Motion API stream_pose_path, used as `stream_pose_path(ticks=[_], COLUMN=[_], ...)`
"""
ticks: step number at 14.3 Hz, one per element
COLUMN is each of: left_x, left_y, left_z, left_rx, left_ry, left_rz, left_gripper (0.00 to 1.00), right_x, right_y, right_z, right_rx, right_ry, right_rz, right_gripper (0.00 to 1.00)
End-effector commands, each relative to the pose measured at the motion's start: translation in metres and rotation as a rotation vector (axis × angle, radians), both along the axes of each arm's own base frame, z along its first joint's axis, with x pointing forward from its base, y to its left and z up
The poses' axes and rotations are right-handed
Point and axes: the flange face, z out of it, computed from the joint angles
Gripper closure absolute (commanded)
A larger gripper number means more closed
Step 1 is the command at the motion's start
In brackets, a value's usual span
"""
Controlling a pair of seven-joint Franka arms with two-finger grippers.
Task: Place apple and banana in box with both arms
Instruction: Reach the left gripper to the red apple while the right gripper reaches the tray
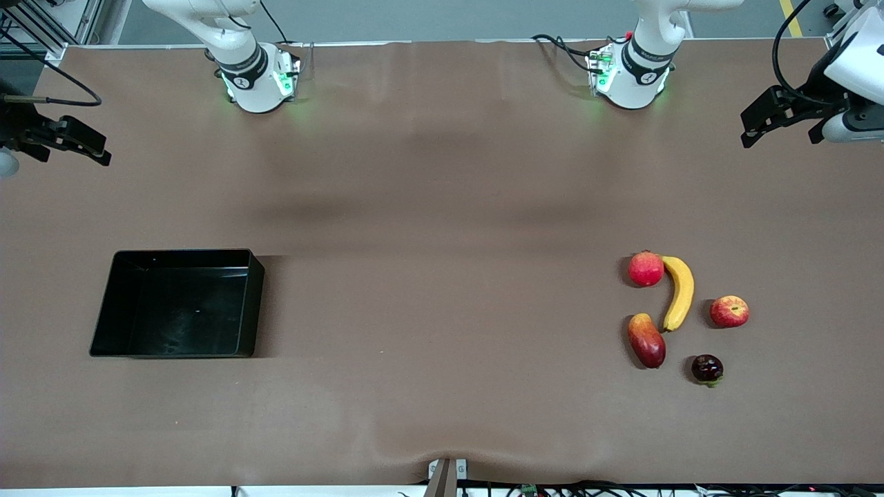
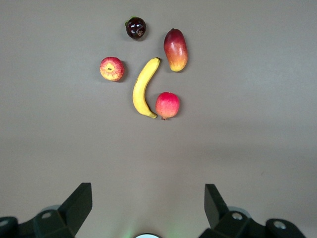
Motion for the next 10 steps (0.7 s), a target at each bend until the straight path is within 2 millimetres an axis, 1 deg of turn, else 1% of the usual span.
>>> stream_pose_path(ticks=[1,2,3,5,6,7,8,9,10], left_x=[-0.002,-0.001,0.002,0.022,0.033,0.038,0.051,0.062,0.071], left_y=[0.005,0.006,0.007,0.007,0.014,0.015,0.017,0.021,0.021], left_z=[0.005,0.005,0.001,-0.016,-0.028,-0.042,-0.068,-0.085,-0.109], left_rx=[-0.011,-0.011,-0.005,0.006,0.011,0.013,0.035,0.104,0.136], left_ry=[0.008,0.008,0.015,0.043,0.063,0.089,0.128,0.138,0.142], left_rz=[0.002,0.006,0.008,0.02,0.038,0.046,0.048,0.041,0.031], left_gripper=[0.0,0.0,0.0,0.0,0.0,0.0,0.0,0.0,0.0], right_x=[-0.002,-0.003,-0.003,-0.003,-0.002,0.0,0.0,0.0,0.001], right_y=[-0.001,-0.002,-0.002,-0.001,-0.002,-0.004,-0.005,-0.003,-0.004], right_z=[0.004,0.004,0.005,0.003,0.002,0.0,-0.002,-0.003,-0.005], right_rx=[-0.021,-0.021,-0.021,-0.02,-0.02,-0.018,-0.013,-0.012,-0.009], right_ry=[0.006,0.008,0.008,0.009,0.011,0.011,0.016,0.02,0.023], right_rz=[-0.015,-0.015,-0.017,-0.018,-0.02,-0.019,-0.019,-0.016,-0.018], right_gripper=[0.0,0.0,0.0,0.0,0.0,0.0,0.0,0.0,0.0])
